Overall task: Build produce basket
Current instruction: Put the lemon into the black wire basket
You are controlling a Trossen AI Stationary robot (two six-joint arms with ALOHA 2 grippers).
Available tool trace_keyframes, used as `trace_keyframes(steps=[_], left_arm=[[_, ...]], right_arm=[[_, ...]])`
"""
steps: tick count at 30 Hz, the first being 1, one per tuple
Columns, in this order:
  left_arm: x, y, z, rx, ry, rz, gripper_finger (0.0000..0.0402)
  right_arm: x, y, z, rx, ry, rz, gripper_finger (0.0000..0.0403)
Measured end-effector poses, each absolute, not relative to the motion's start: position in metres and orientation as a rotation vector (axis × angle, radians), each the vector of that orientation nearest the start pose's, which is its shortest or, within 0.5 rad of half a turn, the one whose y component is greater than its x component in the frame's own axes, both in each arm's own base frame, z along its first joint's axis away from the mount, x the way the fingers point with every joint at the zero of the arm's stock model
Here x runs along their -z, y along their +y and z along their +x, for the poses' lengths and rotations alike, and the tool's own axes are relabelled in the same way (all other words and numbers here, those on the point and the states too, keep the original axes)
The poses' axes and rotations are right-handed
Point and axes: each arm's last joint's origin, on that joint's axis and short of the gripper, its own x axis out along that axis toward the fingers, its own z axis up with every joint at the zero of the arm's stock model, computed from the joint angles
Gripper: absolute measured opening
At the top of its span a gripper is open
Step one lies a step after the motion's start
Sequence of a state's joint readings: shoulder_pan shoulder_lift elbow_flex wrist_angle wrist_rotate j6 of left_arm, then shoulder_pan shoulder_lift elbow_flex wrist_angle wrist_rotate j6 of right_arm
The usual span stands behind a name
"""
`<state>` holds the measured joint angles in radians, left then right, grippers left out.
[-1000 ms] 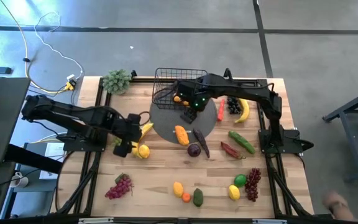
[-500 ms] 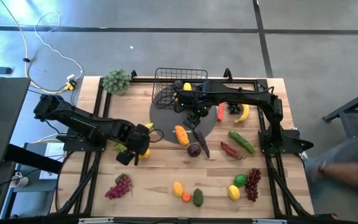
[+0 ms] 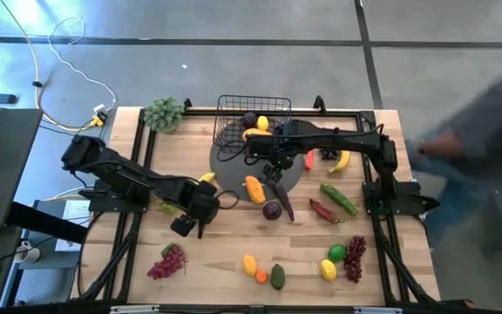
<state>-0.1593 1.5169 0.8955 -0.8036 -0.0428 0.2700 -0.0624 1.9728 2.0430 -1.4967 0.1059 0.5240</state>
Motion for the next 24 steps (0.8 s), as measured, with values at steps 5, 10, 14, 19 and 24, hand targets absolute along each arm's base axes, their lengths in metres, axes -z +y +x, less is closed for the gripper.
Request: trace_keyframes(steps=[5,10,14,19,24], left_arm=[[-0.168,-0.039,0.255,0.271,1.435,0.405,0.0282],[-0.163,-0.039,0.26,0.257,1.42,0.415,0.0282],[-0.162,-0.039,0.261,0.262,1.419,0.421,0.0282],[-0.156,-0.039,0.263,0.265,1.436,0.422,0.0278],[-0.148,-0.04,0.264,0.266,1.476,0.414,0.0255]], right_arm=[[-0.328,-0.023,0.377,0.513,1.351,0.407,0.0249],[-0.328,-0.02,0.377,0.508,1.352,0.401,0.0249],[-0.328,-0.018,0.376,0.505,1.359,0.396,0.0249],[-0.328,-0.018,0.376,0.505,1.364,0.395,0.0249],[-0.328,-0.017,0.375,0.508,1.373,0.393,0.0249]])
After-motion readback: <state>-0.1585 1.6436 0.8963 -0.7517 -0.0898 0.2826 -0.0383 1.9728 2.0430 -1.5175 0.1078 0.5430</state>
